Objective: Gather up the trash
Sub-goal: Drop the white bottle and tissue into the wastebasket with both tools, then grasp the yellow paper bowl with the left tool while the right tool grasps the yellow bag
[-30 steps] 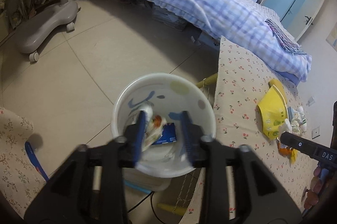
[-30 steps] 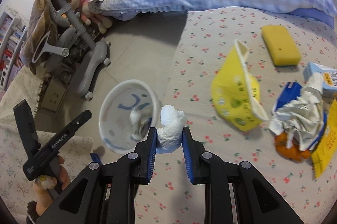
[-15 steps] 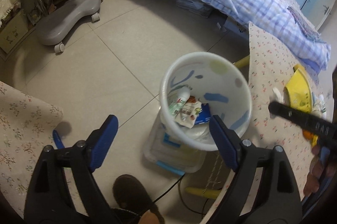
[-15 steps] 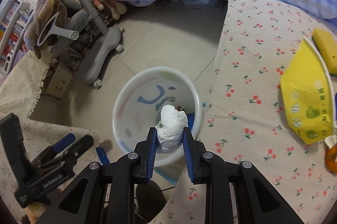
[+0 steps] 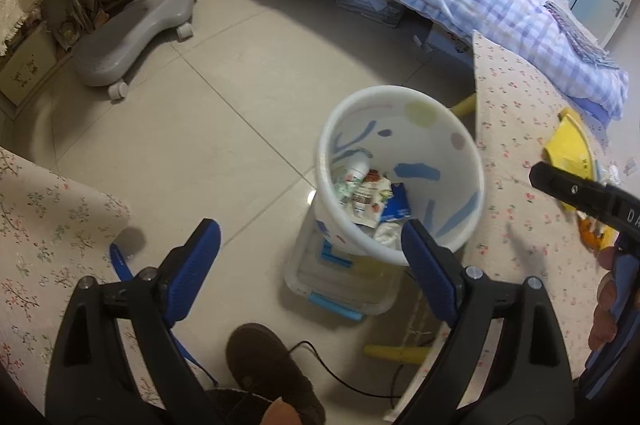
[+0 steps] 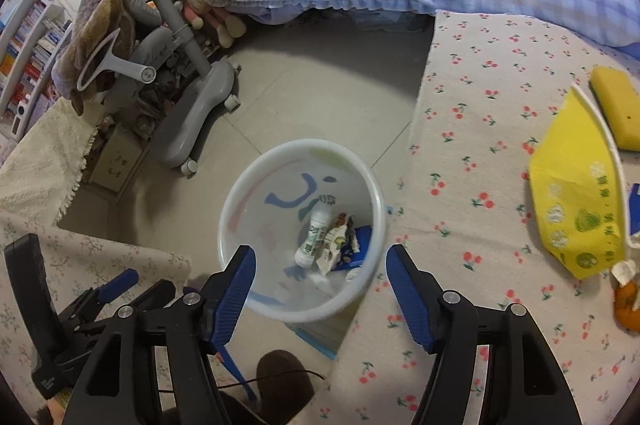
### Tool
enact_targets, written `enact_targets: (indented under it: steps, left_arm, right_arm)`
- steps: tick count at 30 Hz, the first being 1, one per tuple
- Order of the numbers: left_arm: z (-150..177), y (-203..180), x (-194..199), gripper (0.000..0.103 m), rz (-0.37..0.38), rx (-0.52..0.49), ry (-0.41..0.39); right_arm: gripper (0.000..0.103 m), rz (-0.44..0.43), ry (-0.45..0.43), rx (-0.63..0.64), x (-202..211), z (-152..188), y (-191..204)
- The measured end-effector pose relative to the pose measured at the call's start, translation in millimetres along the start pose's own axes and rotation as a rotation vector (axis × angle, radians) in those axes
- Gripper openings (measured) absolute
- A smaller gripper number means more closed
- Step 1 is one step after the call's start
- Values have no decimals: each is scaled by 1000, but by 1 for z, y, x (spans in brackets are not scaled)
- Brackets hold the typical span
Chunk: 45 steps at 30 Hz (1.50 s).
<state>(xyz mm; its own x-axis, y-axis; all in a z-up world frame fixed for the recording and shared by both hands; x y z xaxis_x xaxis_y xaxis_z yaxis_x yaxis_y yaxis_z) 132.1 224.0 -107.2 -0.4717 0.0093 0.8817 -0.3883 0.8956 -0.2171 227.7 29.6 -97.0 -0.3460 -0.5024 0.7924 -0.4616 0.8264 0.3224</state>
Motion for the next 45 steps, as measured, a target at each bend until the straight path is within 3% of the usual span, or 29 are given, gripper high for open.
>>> enact_targets:
  steps: [6,13,27,34,40,45]
  left_arm:
    - [7,-22,2,92,54,8,42]
    - [17,-63,2,92,87,-54,63]
    - [33,-145,-8,92,144,-71,106]
    - [41,-184,-19,92,156,-66,124]
    - [41,-209,-25,92,152,-71,107]
    - [43,-228,-26,92,201,-33,116]
  right_arm:
    - [70,82,12,14,33,17,-21]
    - [72,181,-10,-33,86,39,-71]
    - [74,342,-21,-301,160,88,-214]
    - [75,391,51,-458,158,121,-278]
    - [75,350,93,-533,135,131,-293]
    - [76,352,102,-552,123,132,-300]
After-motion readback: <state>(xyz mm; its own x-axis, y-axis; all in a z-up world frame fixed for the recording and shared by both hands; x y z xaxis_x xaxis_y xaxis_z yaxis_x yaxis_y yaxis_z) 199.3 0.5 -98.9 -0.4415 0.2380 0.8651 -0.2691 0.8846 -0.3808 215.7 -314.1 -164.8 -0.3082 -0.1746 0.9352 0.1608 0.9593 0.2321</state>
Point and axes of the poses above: each gripper's, at about its wrist camera, not at the fingertips, and x roughly against the way its jaws point, y to its left, z to its underside, the point moved 6 cm from there along -x, roughly the way its jaws point, and after that the axes turned 13 degrees about x, right-handed, at the moved point
